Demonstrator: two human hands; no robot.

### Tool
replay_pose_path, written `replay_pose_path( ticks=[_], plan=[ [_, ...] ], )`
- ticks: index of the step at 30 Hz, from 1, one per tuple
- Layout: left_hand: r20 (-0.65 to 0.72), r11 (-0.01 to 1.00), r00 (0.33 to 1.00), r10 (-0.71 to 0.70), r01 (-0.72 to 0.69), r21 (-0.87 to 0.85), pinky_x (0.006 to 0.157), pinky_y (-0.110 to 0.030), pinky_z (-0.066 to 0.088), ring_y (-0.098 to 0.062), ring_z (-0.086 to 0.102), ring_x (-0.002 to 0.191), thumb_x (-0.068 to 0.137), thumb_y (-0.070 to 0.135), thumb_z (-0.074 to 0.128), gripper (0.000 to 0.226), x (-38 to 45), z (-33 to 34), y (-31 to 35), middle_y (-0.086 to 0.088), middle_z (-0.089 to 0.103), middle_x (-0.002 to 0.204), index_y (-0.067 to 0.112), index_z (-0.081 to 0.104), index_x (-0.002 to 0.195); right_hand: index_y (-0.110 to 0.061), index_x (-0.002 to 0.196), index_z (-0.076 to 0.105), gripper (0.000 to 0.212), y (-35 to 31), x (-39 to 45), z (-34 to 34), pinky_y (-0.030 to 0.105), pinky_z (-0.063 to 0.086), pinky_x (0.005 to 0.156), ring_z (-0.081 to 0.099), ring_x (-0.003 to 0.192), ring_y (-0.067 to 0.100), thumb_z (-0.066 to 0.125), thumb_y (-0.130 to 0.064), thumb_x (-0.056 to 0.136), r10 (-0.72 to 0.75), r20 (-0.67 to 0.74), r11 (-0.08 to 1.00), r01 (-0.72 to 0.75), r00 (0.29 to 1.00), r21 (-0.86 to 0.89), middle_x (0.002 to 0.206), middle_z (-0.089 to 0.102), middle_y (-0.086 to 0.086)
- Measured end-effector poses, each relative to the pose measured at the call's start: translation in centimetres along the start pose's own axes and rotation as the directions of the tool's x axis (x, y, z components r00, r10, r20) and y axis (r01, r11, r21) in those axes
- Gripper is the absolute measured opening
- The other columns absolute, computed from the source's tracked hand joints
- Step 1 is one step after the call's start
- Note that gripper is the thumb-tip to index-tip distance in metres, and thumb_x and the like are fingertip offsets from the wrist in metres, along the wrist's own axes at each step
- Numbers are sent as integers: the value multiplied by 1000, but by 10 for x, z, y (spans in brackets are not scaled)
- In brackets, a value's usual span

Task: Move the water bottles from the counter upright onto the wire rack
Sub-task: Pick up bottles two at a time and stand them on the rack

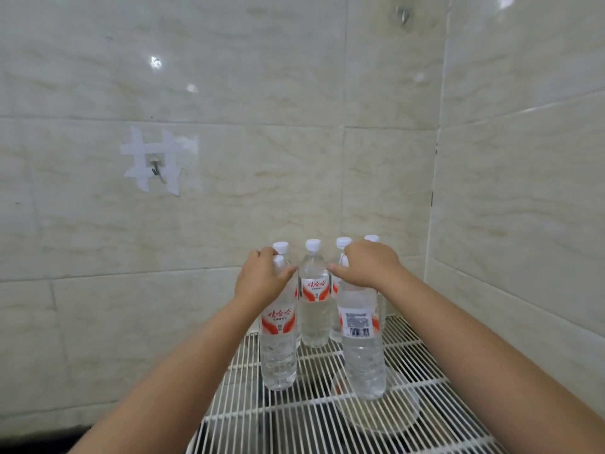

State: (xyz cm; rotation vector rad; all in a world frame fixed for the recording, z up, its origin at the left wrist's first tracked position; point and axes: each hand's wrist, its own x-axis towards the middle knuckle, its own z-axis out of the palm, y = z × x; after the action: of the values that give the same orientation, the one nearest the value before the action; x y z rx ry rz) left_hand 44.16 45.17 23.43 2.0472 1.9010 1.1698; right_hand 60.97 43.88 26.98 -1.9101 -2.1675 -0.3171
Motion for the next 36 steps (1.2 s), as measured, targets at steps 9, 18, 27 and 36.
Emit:
replay_pose_path(
  ticks=[9,18,27,36],
  plan=[
    [181,993,977,113,-107,-44,99,-36,40,-29,47,124,92,18,52,52,3,-11,-9,-14,46,139,10,32,139,-19,124,51,38,24,-11,-12,36,48,81,55,88,21,52,-13,86,-229,154,925,165,961,342,120,58,7],
    [62,988,992,113,-106,-110,96,-34,43,-26,54,117,87,20,62,51,5,-11,-8,-12,57,130,9,45,134,-8,83,47,20,4,5,8,24,30,52,47,80,21,55,-26,88,-50,-55,938,66,997,339,92,51,8],
    [85,988,986,143,-137,-73,94,-32,42,-28,53,118,87,21,60,47,27,12,4,-14,58,128,8,47,131,-12,85,46,15,-6,33,31,26,28,64,45,84,21,53,-25,90,-48,-134,903,100,990,418,86,44,2],
    [82,987,985,155,-150,-58,94,-32,45,-27,56,115,86,24,61,46,37,16,-7,-13,61,124,9,49,129,-25,64,33,33,2,46,41,16,22,50,42,77,17,54,-23,89,-117,-167,883,180,979,433,64,34,-14]
  ],
)
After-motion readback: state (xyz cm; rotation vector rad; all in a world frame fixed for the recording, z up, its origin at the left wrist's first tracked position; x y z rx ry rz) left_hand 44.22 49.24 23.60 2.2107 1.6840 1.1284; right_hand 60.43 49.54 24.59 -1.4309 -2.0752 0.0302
